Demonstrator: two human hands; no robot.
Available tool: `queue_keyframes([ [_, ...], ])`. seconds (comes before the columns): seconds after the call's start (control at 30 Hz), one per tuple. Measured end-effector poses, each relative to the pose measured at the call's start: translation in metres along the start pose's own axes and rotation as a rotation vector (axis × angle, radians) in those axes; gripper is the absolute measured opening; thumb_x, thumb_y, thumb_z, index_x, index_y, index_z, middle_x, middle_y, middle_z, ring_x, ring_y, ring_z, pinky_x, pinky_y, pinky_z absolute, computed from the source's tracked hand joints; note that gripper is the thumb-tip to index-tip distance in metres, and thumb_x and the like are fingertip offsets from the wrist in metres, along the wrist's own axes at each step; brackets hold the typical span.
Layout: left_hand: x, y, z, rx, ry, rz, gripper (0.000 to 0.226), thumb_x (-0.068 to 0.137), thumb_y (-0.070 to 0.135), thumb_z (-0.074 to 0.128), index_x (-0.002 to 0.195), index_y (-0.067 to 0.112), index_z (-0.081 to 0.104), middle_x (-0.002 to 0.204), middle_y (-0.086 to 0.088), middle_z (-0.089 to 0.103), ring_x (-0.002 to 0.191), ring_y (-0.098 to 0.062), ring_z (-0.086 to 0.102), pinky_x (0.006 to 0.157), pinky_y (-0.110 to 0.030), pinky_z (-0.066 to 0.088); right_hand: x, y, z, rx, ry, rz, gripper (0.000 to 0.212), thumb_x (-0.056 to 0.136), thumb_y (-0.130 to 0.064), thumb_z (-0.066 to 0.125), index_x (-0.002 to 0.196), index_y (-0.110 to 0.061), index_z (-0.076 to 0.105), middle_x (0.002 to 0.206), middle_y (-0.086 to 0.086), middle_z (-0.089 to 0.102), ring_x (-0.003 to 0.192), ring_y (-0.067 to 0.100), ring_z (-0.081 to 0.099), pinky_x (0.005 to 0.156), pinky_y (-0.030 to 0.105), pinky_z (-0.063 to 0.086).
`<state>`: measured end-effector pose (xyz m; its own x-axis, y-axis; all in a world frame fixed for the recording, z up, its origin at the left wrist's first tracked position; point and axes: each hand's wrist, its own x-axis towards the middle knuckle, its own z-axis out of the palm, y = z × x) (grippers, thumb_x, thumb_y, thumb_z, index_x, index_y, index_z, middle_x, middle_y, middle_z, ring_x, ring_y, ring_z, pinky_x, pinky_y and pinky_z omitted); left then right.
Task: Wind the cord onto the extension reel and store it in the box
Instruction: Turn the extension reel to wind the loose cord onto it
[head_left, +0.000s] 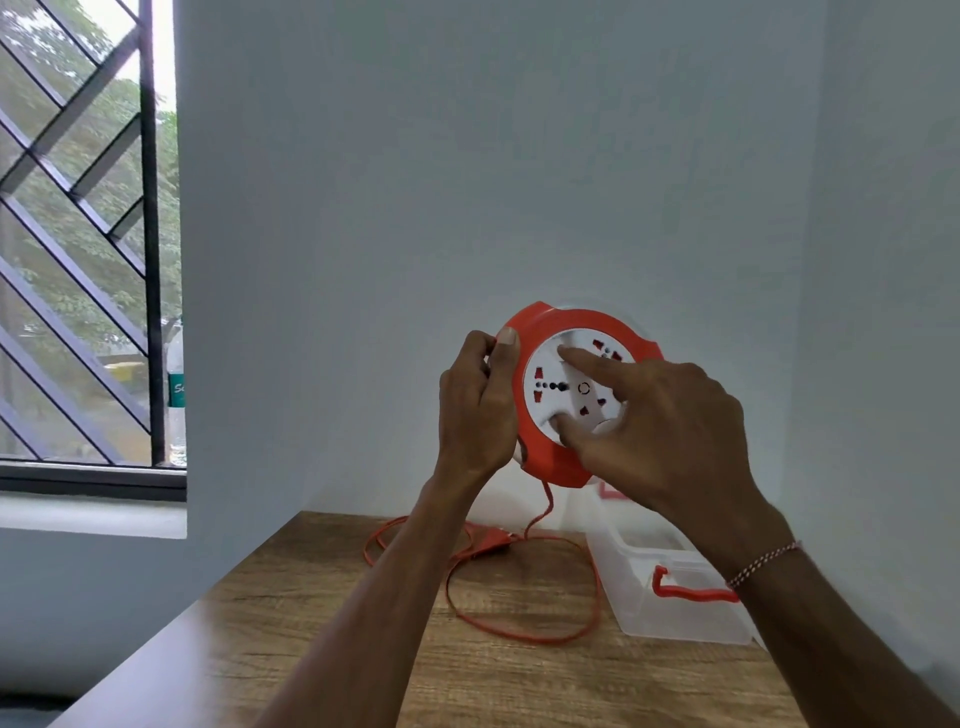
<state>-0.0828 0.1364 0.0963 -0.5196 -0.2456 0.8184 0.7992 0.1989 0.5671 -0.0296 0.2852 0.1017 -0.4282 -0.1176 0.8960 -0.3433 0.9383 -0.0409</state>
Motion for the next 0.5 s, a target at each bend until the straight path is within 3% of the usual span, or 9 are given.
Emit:
queue_keyframes([
  [0.1,-0.0004,0.0021,-0.0001,0.006,0.006,-0.002,0.036,0.101,0.038,0.042,0.096,0.006,0.057,0.08,-0.011,0.067,0.07,-0.027,0.067,0.065,-0.049,0.059,0.0027,-0.0038,-0.0006,0.074,0.031,0.07,0.072,0.072,-0.077,0.048,0.127,-0.032,0.057,0.105,-0.001,0.072,0.084,0.021,0.07,0.076,0.036,0.058],
  [0.37,-0.0019,0.0038,0.0003,0.019,0.005,-0.01,0.032,0.1,0.039,0.041,0.094,0.012,0.057,0.08,-0.009,0.067,0.071,-0.029,0.066,0.068,-0.051,0.059,0.0019,-0.0066,-0.0002,0.112,0.066,0.066,0.072,0.074,-0.073,0.049,0.124,-0.023,0.061,0.105,0.004,0.072,0.08,0.024,0.071,0.076,0.036,0.058],
  [0.5,-0.0004,0.0044,-0.0015,0.006,0.006,-0.019,0.027,0.1,0.039,0.04,0.091,0.019,0.056,0.082,-0.008,0.067,0.072,-0.028,0.066,0.067,-0.049,0.06,0.004,-0.0017,-0.0022,0.057,0.091,-0.027,0.058,0.08,-0.063,0.053,0.117,-0.02,0.066,0.09,0.005,0.075,0.07,0.023,0.07,0.071,0.033,0.055],
])
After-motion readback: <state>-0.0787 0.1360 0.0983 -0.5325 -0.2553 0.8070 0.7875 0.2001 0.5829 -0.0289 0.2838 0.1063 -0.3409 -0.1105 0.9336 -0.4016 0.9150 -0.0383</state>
